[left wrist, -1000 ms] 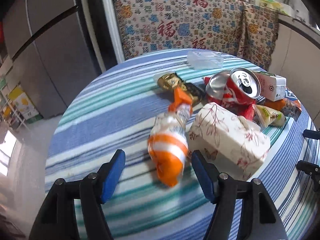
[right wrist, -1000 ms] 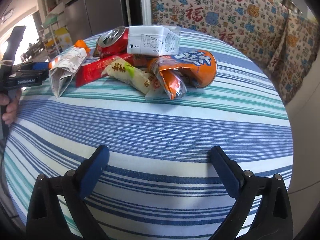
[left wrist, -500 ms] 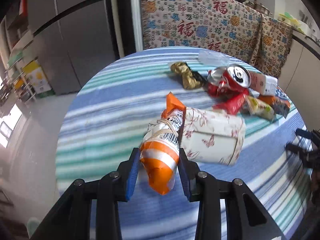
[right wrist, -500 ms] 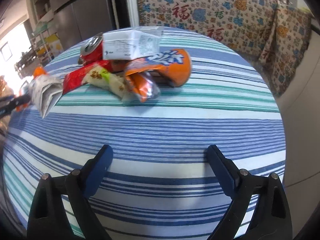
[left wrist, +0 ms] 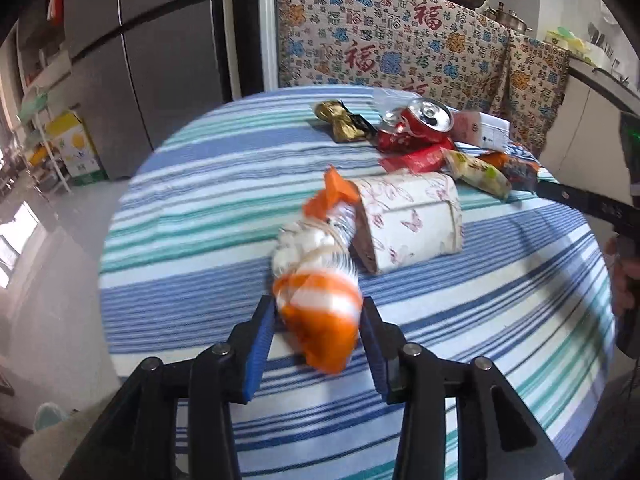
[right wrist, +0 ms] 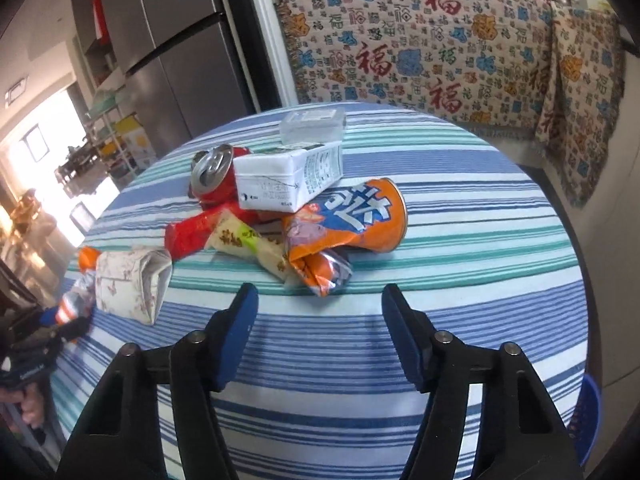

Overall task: Collect trash
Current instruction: 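Return both tools to the table and grasp the orange-white bottle with the left gripper, then grasp the orange can with the right gripper while the left gripper lifts the bottle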

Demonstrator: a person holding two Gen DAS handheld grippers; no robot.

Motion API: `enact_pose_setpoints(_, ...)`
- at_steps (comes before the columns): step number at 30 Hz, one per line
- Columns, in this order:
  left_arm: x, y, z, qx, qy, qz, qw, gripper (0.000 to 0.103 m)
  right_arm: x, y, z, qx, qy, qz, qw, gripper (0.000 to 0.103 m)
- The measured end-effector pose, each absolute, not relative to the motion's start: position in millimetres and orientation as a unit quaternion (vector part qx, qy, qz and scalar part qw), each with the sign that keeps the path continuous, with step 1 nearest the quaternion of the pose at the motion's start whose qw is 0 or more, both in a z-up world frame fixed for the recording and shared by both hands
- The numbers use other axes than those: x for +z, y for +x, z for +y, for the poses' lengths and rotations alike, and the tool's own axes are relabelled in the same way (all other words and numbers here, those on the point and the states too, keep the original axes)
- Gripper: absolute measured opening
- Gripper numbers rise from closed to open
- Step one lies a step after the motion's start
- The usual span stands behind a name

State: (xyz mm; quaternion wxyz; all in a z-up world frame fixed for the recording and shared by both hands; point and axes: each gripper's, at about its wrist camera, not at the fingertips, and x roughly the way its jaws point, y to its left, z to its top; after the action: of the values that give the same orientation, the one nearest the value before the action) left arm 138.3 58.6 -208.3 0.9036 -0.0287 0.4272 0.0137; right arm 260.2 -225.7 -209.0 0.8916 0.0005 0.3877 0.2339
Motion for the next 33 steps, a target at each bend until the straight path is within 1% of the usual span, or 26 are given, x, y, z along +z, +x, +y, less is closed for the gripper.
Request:
enact_pose_setpoints(3, -213, 138, 55, 0.016, -0.015, 0.428, 0.904, 0.044, -206, 264, -218, 0.243, 0.003, 0.376, 0.894, 0.055)
enact_pose_setpoints(4, -213, 139, 53, 0.016, -0.008, 0.429, 0.903, 0.045, -206, 264, -216, 0.245, -0.001, 0.373, 0.895, 0.043)
enact_pose_setpoints(5, -214, 138, 52, 0.013, -0.007, 0.427, 0.904, 0.045, -207, 267, -214, 0.248, -0.004, 0.375, 0.893, 0.022)
enact_pose_setpoints(6, -214, 138, 52, 0.012, -0.008, 0.427, 0.904, 0.045, -209, 270, -213, 0.252, -0.004, 0.382, 0.889, 0.013)
enact_pose_setpoints(7, -214, 138, 51, 0.011, -0.008, 0.428, 0.904, 0.045, -212, 271, -214, 0.251, -0.004, 0.390, 0.886, 0.010)
enact_pose_setpoints(11, -213, 135, 55, 0.006, -0.017, 0.429, 0.903, 0.046, -215, 264, -238, 0.243, 0.008, 0.412, 0.878, 0.010)
enact_pose_setpoints(13, -212, 133, 57, 0.005, -0.025, 0.428, 0.903, 0.051, -215, 255, -251, 0.236, 0.001, 0.421, 0.876, 0.010)
enact_pose_setpoints(14, -211, 131, 58, 0.004, -0.028, 0.427, 0.904, 0.052, -215, 252, -258, 0.234, 0.000, 0.425, 0.874, 0.010)
enact_pose_setpoints(19, -206, 121, 55, -0.008, -0.032, 0.420, 0.907, 0.052, -223, 240, -280, 0.239, -0.003, 0.457, 0.857, 0.011)
enact_pose_setpoints(20, -205, 118, 54, -0.009, -0.031, 0.419, 0.907, 0.054, -224, 237, -283, 0.236, -0.006, 0.457, 0.858, 0.012)
enact_pose_setpoints(21, -205, 115, 54, -0.011, -0.031, 0.418, 0.908, 0.056, -225, 236, -286, 0.234, -0.008, 0.459, 0.857, 0.017)
enact_pose_setpoints(22, -204, 113, 54, -0.012, -0.032, 0.418, 0.908, 0.058, -227, 235, -288, 0.233, -0.009, 0.464, 0.854, 0.032)
enact_pose_setpoints(23, -203, 110, 55, -0.012, -0.034, 0.416, 0.909, 0.058, -229, 233, -290, 0.231, -0.007, 0.465, 0.855, 0.057)
enact_pose_setpoints(25, -200, 107, 58, -0.013, -0.042, 0.412, 0.910, 0.058, -225, 232, -297, 0.222, 0.006, 0.453, 0.864, 0.077)
enact_pose_setpoints(27, -195, 105, 63, -0.016, -0.060, 0.406, 0.912, 0.059, -219, 233, -302, 0.222, 0.027, 0.444, 0.868, 0.079)
enact_pose_setpoints(28, -193, 106, 65, -0.019, -0.068, 0.404, 0.912, 0.062, -216, 234, -304, 0.223, 0.039, 0.440, 0.869, 0.080)
enact_pose_setpoints(29, -191, 108, 68, -0.021, -0.076, 0.403, 0.912, 0.067, -213, 236, -304, 0.221, 0.049, 0.436, 0.871, 0.083)
enact_pose_setpoints(31, -188, 112, 70, -0.025, -0.091, 0.406, 0.909, 0.067, -211, 242, -305, 0.216, 0.071, 0.429, 0.874, 0.086)
enact_pose_setpoints(33, -187, 117, 72, -0.032, -0.101, 0.413, 0.905, 0.067, -212, 252, -304, 0.213, 0.093, 0.433, 0.871, 0.086)
